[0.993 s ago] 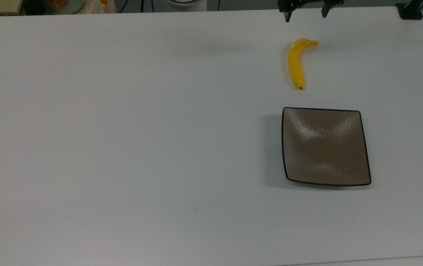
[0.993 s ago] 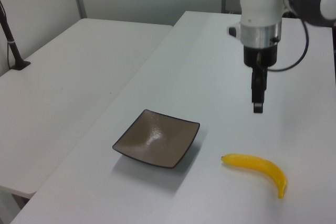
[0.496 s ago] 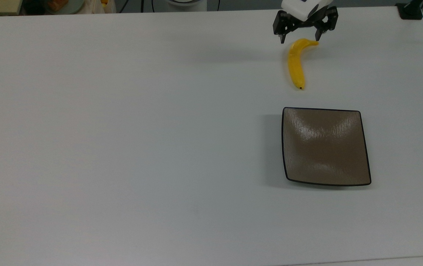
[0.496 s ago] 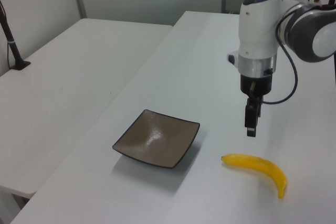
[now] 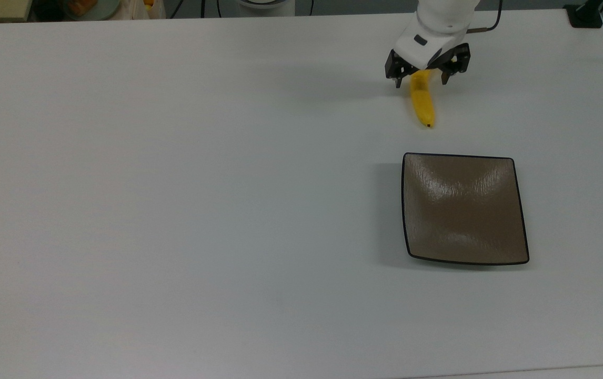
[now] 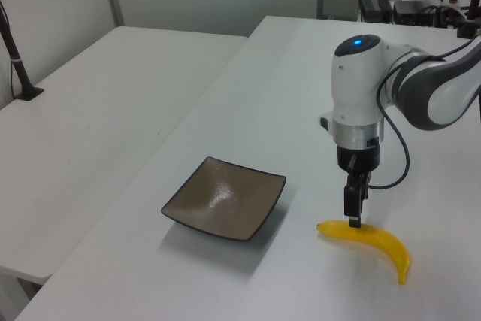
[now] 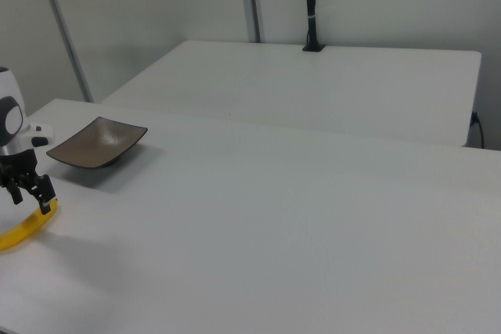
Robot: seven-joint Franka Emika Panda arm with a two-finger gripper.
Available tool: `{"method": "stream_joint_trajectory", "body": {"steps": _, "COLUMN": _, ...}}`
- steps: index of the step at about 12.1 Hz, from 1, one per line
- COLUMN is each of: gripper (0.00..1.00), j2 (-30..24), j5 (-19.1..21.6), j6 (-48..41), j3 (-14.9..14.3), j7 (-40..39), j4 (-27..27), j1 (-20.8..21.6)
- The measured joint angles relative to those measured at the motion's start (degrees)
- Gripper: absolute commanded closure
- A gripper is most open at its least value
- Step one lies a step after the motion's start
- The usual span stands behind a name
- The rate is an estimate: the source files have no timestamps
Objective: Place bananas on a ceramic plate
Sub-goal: 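Move the gripper down over the yellow banana's middle, then close the gripper on the yellow banana and lift it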
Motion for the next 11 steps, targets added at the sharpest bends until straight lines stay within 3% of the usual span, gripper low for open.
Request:
{"method": "stream_joint_trajectory", "body": {"steps": 3, "gripper": 0.15, "j2": 1.3, "j5": 0.0, "j6": 1.3, "j3": 0.0, "j7": 0.0, "j4": -0.1, "j1": 0.1}}
{"method": "stream_joint_trajectory", "body": {"steps": 5, "gripper": 0.27, "j2": 1.7, "j5": -0.2, "j6": 1.3, "j3": 0.0, "j7": 0.0, "j4": -0.2, "j1": 0.1}}
{"method": "stream_joint_trajectory", "body": {"steps": 7, "gripper": 0.30, "j2": 2.0, "j5": -0.8, "j6": 1.3, "j3": 0.1, "j7": -0.1, "j4": -0.5, "j1": 0.4}}
{"method": "stream_joint_trajectory", "body": {"steps": 11, "gripper": 0.57, "j2": 2.8, "j5": -1.6, "j6": 1.4, "j3": 0.2, "j7": -0.1, "j4": -0.7, "j1": 0.6}}
